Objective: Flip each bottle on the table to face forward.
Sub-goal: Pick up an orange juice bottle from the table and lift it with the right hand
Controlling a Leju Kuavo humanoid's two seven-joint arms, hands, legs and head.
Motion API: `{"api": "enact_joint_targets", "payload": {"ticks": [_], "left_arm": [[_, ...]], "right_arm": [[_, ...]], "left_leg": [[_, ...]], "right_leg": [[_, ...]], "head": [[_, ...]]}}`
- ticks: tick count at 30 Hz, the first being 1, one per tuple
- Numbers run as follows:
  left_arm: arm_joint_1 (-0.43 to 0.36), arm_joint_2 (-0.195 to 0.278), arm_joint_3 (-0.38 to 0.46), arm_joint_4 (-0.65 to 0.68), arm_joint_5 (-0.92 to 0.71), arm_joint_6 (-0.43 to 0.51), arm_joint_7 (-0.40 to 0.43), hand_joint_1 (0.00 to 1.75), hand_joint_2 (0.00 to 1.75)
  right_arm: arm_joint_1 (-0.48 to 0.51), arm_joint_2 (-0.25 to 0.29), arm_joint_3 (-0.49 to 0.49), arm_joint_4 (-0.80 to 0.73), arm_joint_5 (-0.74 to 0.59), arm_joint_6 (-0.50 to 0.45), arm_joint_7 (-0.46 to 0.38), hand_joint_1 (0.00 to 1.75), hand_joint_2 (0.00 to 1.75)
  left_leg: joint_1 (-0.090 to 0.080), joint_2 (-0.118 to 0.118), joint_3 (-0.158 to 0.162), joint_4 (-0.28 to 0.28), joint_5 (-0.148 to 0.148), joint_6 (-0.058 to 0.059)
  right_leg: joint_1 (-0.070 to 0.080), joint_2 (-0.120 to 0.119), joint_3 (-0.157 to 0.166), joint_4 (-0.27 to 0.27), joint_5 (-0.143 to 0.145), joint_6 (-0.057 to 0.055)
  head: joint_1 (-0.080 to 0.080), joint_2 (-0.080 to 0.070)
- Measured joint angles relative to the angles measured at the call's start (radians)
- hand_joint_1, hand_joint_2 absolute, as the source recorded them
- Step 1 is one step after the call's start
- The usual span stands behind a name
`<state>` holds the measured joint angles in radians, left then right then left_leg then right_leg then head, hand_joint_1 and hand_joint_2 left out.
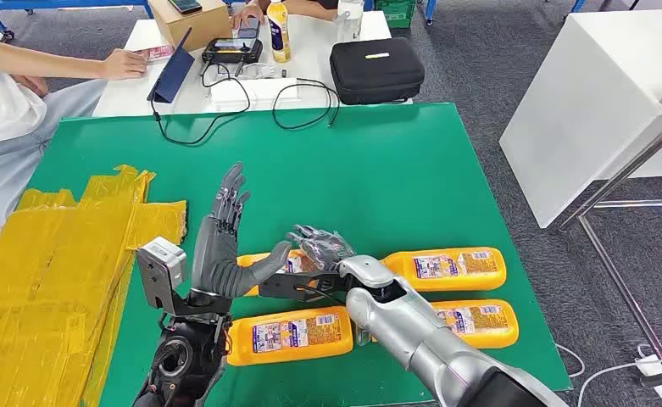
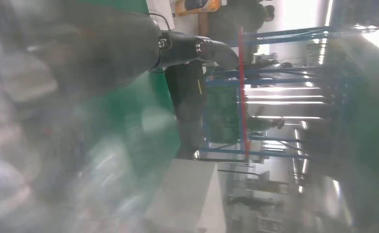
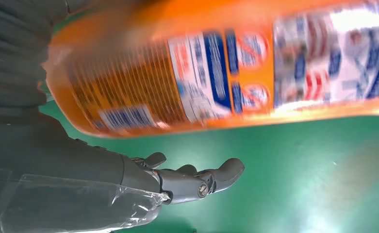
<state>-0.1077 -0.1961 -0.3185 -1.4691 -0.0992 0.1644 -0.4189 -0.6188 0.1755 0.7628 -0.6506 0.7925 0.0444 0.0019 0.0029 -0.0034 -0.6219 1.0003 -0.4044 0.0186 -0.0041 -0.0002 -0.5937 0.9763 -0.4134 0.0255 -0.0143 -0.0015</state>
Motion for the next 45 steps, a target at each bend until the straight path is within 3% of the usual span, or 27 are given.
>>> {"api": "enact_joint_targets", "payload": {"ticks": [5, 6, 10, 11, 20, 37, 45], "left_arm": [[0.000, 0.000, 0.000, 0.000, 0.000, 0.001, 0.000, 0.00, 1.75], [0.000, 0.000, 0.000, 0.000, 0.000, 0.001, 0.000, 0.00, 1.75], [-0.001, 0.000, 0.000, 0.000, 0.001, 0.003, 0.001, 0.00, 1.75], [-0.001, 0.000, 0.000, 0.000, 0.002, 0.004, 0.001, 0.00, 1.75], [0.000, 0.000, 0.007, -0.008, 0.018, 0.021, 0.003, 0.00, 1.75], [0.002, 0.000, 0.025, -0.026, 0.018, 0.022, 0.003, 0.00, 1.75], [0.005, 0.000, 0.028, -0.031, 0.021, 0.027, 0.003, 0.00, 1.75]], "right_arm": [[-0.007, 0.007, 0.006, 0.024, 0.019, -0.007, 0.026, 0.02, 1.75], [-0.009, 0.009, 0.008, 0.030, 0.024, -0.010, 0.032, 0.14, 1.75], [-0.013, 0.015, 0.011, 0.054, 0.042, -0.035, 0.050, 1.61, 1.75], [-0.013, 0.017, 0.011, 0.059, 0.046, -0.047, 0.053, 1.73, 1.75], [-0.007, 0.018, -0.022, 0.075, 0.055, -0.187, 0.062, 1.75, 1.75], [0.015, 0.024, -0.106, 0.071, 0.064, -0.253, 0.044, 1.75, 1.75], [0.046, 0.024, -0.201, 0.010, 0.004, -0.400, -0.005, 1.75, 1.75]], "left_leg": [[0.000, 0.000, 0.000, 0.000, 0.000, 0.000], [0.000, 0.000, 0.000, 0.000, 0.000, 0.000], [0.000, 0.000, 0.000, 0.000, 0.000, 0.000], [0.000, 0.000, 0.000, 0.000, 0.000, 0.000], [0.000, 0.000, 0.000, 0.000, 0.000, 0.000], [0.000, 0.000, 0.000, 0.000, 0.000, 0.000], [0.000, 0.000, 0.000, 0.000, 0.000, 0.000]], "right_leg": [[0.000, 0.000, 0.000, 0.000, 0.000, 0.000], [0.000, 0.000, 0.000, 0.000, 0.000, 0.000], [0.000, 0.000, 0.000, 0.000, 0.000, 0.000], [0.000, 0.000, 0.000, 0.000, 0.000, 0.000], [0.000, 0.000, 0.000, 0.000, 0.000, 0.000], [0.000, 0.000, 0.000, 0.000, 0.000, 0.000], [0.000, 0.000, 0.000, 0.000, 0.000, 0.000]], "head": [[0.000, 0.000], [0.000, 0.000], [0.000, 0.000], [0.000, 0.000], [0.000, 0.000], [0.000, 0.000], [0.000, 0.000]]}}
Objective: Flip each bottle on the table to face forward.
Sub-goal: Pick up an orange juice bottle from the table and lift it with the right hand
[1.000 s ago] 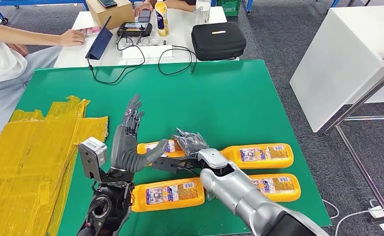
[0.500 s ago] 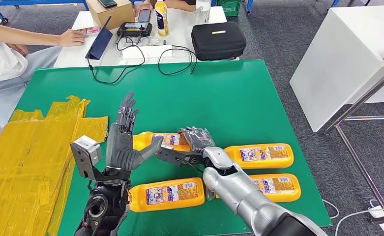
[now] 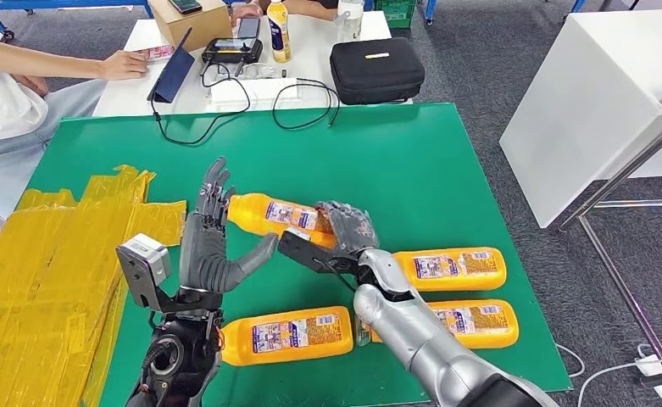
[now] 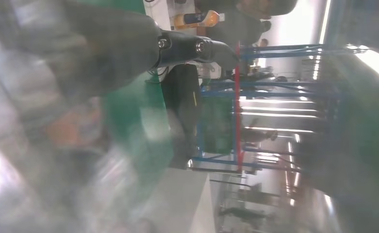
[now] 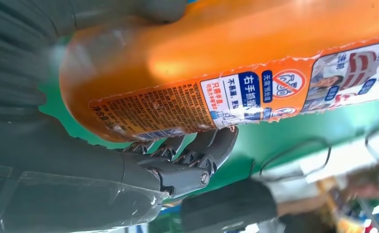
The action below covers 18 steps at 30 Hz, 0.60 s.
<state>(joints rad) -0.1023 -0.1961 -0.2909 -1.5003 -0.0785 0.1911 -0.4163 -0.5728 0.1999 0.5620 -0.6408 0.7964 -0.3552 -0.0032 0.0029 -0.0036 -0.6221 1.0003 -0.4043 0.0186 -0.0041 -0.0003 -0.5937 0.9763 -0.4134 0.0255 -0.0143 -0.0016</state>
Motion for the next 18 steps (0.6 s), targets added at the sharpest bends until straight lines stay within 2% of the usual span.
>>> {"api": "enact_joint_targets", "payload": {"ticks": [7, 11, 13, 15, 18], "left_arm": [[0.011, 0.000, 0.001, 0.000, 0.012, 0.019, -0.006, 0.00, 1.75], [0.012, 0.002, 0.002, 0.000, 0.020, 0.033, -0.005, 0.00, 1.75], [0.011, 0.005, 0.003, 0.000, 0.020, 0.040, -0.003, 0.00, 1.75], [0.008, 0.008, 0.006, -0.001, 0.019, 0.048, 0.001, 0.00, 1.75], [-0.002, 0.016, 0.011, -0.004, 0.018, 0.051, 0.004, 0.00, 1.75]], "right_arm": [[0.071, -0.001, -0.145, -0.145, -0.148, -0.127, -0.137, 1.75, 1.75], [0.145, -0.001, -0.226, -0.296, -0.302, -0.153, -0.246, 1.75, 1.75], [0.186, -0.001, -0.259, -0.376, -0.395, -0.127, -0.290, 1.74, 1.75], [0.228, 0.000, -0.284, -0.456, -0.509, -0.059, -0.320, 1.73, 1.75], [0.291, -0.005, -0.300, -0.563, -0.691, 0.146, -0.360, 1.73, 1.75]], "left_leg": [[0.000, 0.000, 0.000, 0.000, 0.000, 0.000], [0.000, 0.000, 0.000, 0.000, 0.000, 0.000], [0.000, 0.000, 0.000, 0.000, 0.000, 0.000], [0.000, 0.000, 0.000, 0.000, -0.001, 0.000], [0.000, 0.000, 0.000, 0.000, -0.001, 0.000]], "right_leg": [[0.000, 0.000, 0.000, 0.000, 0.000, 0.000], [0.000, 0.000, 0.000, 0.000, 0.000, 0.000], [0.000, 0.000, 0.000, 0.000, 0.000, 0.000], [0.000, 0.000, 0.000, 0.000, 0.000, 0.000], [0.000, 0.000, -0.001, 0.000, 0.000, 0.000]], "head": [[0.000, 0.000], [0.000, 0.000], [0.000, 0.000], [0.000, 0.000], [0.000, 0.000]]}}
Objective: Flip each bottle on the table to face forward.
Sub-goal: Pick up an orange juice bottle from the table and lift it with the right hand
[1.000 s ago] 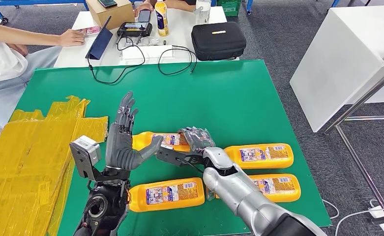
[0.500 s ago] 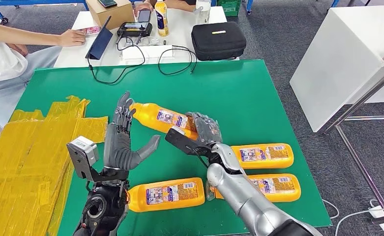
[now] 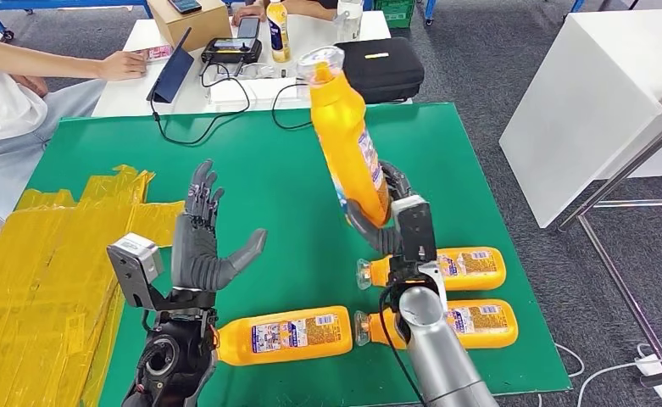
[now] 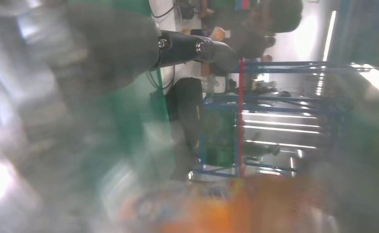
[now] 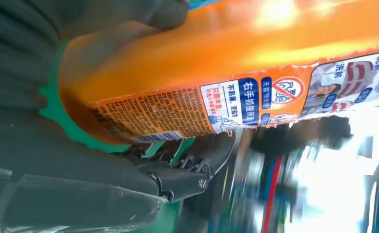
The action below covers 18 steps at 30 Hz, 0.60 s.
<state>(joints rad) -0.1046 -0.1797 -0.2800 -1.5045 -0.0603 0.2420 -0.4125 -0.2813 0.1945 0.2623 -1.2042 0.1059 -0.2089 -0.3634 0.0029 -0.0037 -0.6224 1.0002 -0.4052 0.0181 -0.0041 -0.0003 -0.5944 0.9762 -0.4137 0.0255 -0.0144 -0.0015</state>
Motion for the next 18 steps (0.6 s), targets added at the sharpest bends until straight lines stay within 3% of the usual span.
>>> {"api": "enact_joint_targets", "payload": {"ticks": [3, 6, 12, 18], "left_arm": [[-0.015, 0.008, 0.003, -0.002, 0.000, -0.004, 0.000, 0.00, 1.75], [-0.025, 0.013, 0.004, -0.002, 0.001, -0.009, 0.000, 0.00, 1.75], [-0.038, 0.015, 0.005, -0.002, 0.008, -0.019, -0.002, 0.00, 1.75], [-0.039, 0.018, 0.010, -0.001, 0.029, -0.020, -0.003, 0.00, 1.75]], "right_arm": [[0.051, -0.010, 0.009, -0.066, -0.150, 0.252, -0.025, 1.75, 1.75], [0.082, -0.019, 0.028, -0.093, -0.215, 0.377, -0.034, 1.75, 1.75], [0.091, -0.037, 0.087, -0.089, -0.234, 0.498, -0.016, 1.75, 1.75], [0.088, -0.041, 0.134, -0.056, -0.208, 0.492, -0.012, 1.75, 1.75]], "left_leg": [[0.000, 0.000, 0.000, 0.000, 0.000, 0.000], [0.000, 0.000, 0.000, 0.000, 0.000, 0.000], [0.000, 0.000, 0.000, 0.000, 0.000, 0.000], [0.000, 0.000, 0.000, 0.000, 0.000, 0.000]], "right_leg": [[0.000, 0.000, 0.000, 0.000, 0.000, 0.000], [0.000, 0.000, 0.000, 0.000, 0.000, 0.000], [0.000, 0.000, 0.000, 0.000, 0.000, 0.000], [0.000, 0.000, 0.000, 0.000, 0.000, 0.000]], "head": [[0.000, 0.000], [0.000, 0.000], [0.000, 0.000], [0.000, 0.000]]}}
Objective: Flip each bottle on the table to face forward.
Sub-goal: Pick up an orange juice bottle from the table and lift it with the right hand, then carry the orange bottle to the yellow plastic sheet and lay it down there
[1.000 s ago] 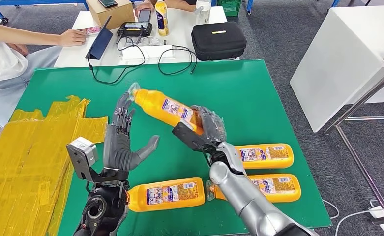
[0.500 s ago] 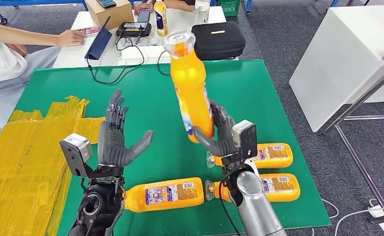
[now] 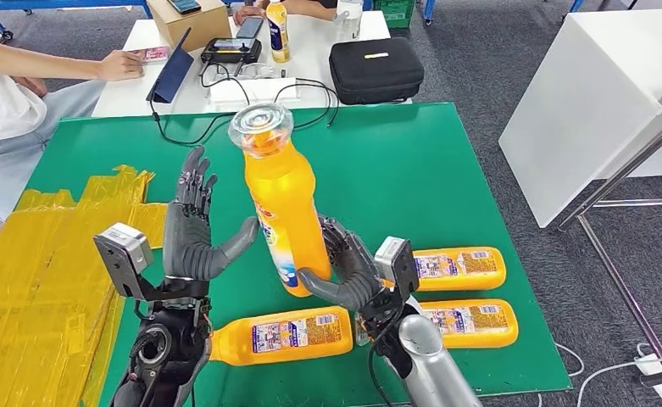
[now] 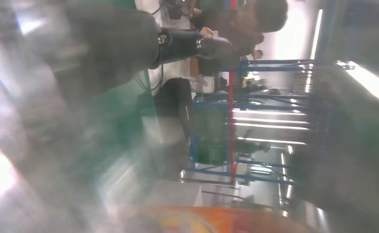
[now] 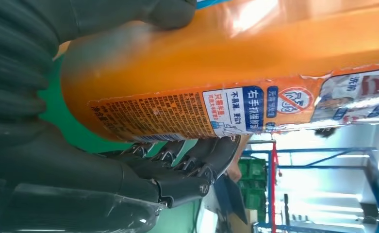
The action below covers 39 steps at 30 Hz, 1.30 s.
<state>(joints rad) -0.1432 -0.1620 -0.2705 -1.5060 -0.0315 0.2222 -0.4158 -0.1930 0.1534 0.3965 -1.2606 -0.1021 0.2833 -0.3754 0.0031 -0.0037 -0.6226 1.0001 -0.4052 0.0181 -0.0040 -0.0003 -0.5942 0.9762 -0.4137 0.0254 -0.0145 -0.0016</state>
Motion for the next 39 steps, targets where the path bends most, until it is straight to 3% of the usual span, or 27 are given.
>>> {"api": "enact_joint_targets", "payload": {"ticks": [11, 22, 32, 35, 39], "left_arm": [[0.019, 0.004, 0.015, 0.001, 0.024, 0.003, 0.001, 0.00, 1.75], [0.022, 0.004, 0.015, 0.001, 0.024, 0.005, 0.001, 0.00, 1.75], [0.032, 0.004, 0.015, 0.014, 0.041, 0.016, 0.008, 0.00, 1.75], [0.033, 0.005, 0.014, 0.023, 0.067, -0.022, 0.028, 0.00, 1.75], [0.033, 0.014, -0.002, 0.028, 0.124, -0.165, 0.075, 0.00, 1.75]], "right_arm": [[-0.007, 0.000, 0.028, 0.037, 0.065, -0.123, 0.006, 1.75, 1.75], [-0.008, 0.000, 0.028, 0.041, 0.070, -0.138, 0.008, 1.75, 1.75], [-0.001, 0.000, 0.001, -0.011, 0.069, -0.241, 0.005, 1.75, 1.75], [0.001, 0.000, -0.017, -0.033, 0.074, -0.275, -0.001, 1.75, 1.75], [0.001, 0.001, -0.031, -0.041, 0.104, -0.307, -0.009, 1.75, 1.75]], "left_leg": [[0.000, 0.000, 0.000, 0.000, 0.000, 0.000], [0.000, 0.000, 0.000, 0.000, 0.000, 0.000], [0.000, 0.000, 0.000, 0.000, 0.000, 0.000], [0.000, 0.000, 0.000, 0.000, 0.000, 0.000], [0.000, 0.000, 0.000, 0.000, 0.000, 0.000]], "right_leg": [[0.000, 0.000, 0.000, 0.000, 0.000, 0.000], [0.000, 0.000, 0.000, 0.000, 0.000, 0.000], [0.000, 0.000, 0.000, 0.000, 0.000, 0.000], [0.000, 0.000, -0.001, 0.000, 0.000, 0.000], [0.000, 0.000, 0.000, 0.000, 0.000, 0.000]], "head": [[0.000, 0.000], [0.000, 0.000], [0.000, 0.000], [0.000, 0.000], [0.000, 0.000]]}}
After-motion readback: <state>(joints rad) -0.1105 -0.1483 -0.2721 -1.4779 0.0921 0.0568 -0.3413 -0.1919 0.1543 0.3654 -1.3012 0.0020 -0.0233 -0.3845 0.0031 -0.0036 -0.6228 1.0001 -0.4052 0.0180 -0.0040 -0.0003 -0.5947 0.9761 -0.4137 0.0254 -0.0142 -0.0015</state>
